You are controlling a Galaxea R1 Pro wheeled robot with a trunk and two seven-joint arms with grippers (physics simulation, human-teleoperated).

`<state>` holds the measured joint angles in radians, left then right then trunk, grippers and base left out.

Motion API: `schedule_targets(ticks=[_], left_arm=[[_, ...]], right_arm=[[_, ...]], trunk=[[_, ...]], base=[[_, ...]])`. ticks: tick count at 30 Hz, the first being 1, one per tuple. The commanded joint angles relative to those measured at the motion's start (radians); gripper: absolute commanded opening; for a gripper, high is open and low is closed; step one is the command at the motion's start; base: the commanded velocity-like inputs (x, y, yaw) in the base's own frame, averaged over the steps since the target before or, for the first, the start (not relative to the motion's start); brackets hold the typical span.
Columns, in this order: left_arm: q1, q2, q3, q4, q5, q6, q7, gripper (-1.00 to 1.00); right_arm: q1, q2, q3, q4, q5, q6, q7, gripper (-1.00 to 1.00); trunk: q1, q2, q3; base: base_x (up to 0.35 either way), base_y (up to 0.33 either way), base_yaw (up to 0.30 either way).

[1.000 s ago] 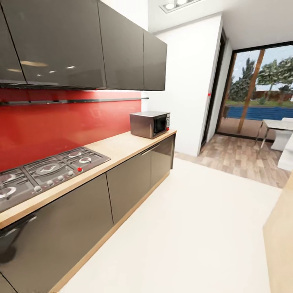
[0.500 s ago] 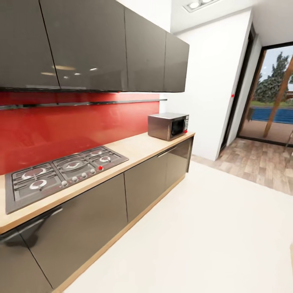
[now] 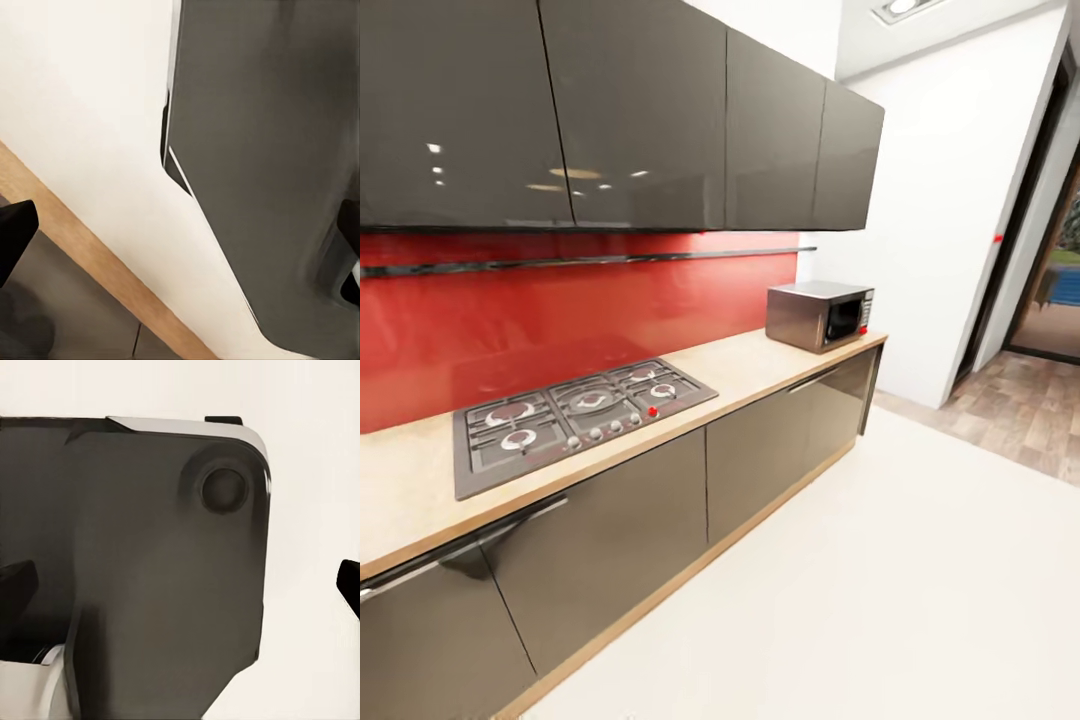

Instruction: Set up a coffee station on the kitchen countertop: keep the coffee maker on the countertop, move the bottle of coffee from the kitchen shelf to the counter next to the coffee maker, place a paper coffee filter on top of the coffee maker, put the saucer next to the coffee maker with the coffee cup on the saucer, and place the electric kettle next to the coffee maker.

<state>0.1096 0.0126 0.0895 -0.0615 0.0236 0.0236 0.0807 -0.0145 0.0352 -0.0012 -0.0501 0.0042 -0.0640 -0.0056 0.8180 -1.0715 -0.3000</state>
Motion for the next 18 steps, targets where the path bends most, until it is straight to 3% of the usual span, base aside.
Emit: schedule_targets(ticks=[1, 18], left_arm=[[0.001, 0.001, 0.007, -0.003, 0.002, 0.002, 0.001, 1.0], [0.001, 0.001, 0.007, -0.003, 0.002, 0.002, 0.001, 1.0]], right_arm=[[-0.001, 0.0, 0.0, 0.001, 0.0, -0.003, -0.001, 1.0], [-0.001, 0.0, 0.0, 0.001, 0.0, -0.003, -0.001, 1.0]], trunk=[[-0.004, 0.007, 0.002], [-0.069, 0.126, 0.056]], base=[[0.0, 0.0, 0.28], [0.0, 0.0, 0.28]])
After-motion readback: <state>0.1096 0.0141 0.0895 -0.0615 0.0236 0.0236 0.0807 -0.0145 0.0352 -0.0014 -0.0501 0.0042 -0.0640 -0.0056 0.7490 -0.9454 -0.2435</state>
